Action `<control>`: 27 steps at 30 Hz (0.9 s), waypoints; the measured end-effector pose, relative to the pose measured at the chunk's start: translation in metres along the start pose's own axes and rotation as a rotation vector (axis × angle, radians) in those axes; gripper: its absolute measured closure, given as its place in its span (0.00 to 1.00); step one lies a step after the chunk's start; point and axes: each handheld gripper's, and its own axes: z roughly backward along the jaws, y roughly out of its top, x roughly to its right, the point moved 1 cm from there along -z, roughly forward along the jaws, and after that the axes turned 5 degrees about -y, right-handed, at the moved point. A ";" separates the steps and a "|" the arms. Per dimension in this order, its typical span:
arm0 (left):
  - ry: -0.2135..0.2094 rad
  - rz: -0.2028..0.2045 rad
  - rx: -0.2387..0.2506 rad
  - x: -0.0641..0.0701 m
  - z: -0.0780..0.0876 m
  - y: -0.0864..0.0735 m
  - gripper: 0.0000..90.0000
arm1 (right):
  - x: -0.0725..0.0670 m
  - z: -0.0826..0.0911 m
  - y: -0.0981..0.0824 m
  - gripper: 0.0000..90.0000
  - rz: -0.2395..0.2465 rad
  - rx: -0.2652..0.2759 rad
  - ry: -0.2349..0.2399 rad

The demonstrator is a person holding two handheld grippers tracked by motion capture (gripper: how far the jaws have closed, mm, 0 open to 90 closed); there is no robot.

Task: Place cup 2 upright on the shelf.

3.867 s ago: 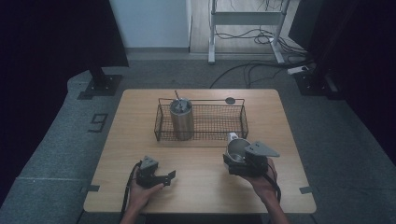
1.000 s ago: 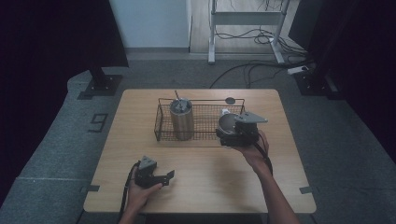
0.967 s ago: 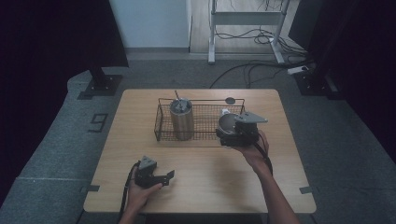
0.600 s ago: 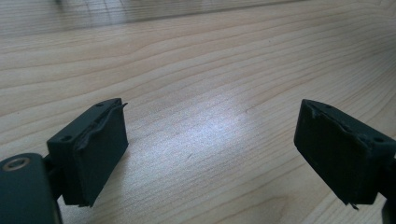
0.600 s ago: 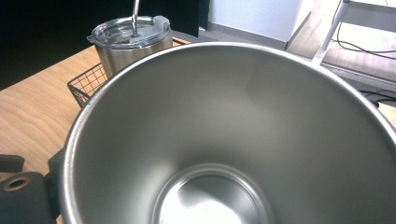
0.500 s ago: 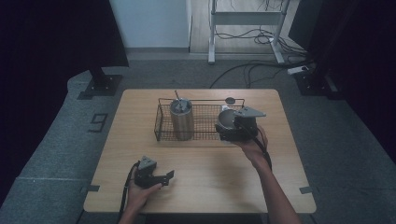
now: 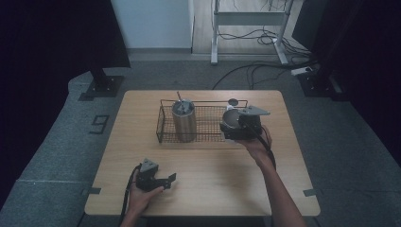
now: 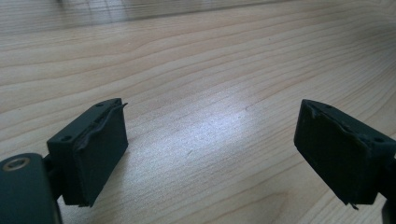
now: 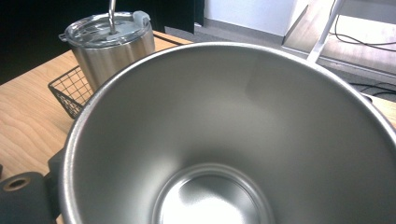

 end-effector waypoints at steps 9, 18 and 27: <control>0.005 0.004 0.001 0.000 0.002 -0.002 0.11 | 0.006 -0.009 -0.001 0.08 -0.011 -0.013 -0.006; 0.004 0.007 0.000 0.000 0.002 -0.002 0.11 | 0.002 -0.011 0.006 0.08 0.000 -0.009 0.004; 0.004 0.009 0.000 -0.001 0.003 -0.002 0.11 | 0.006 -0.019 0.010 0.08 -0.005 -0.017 -0.010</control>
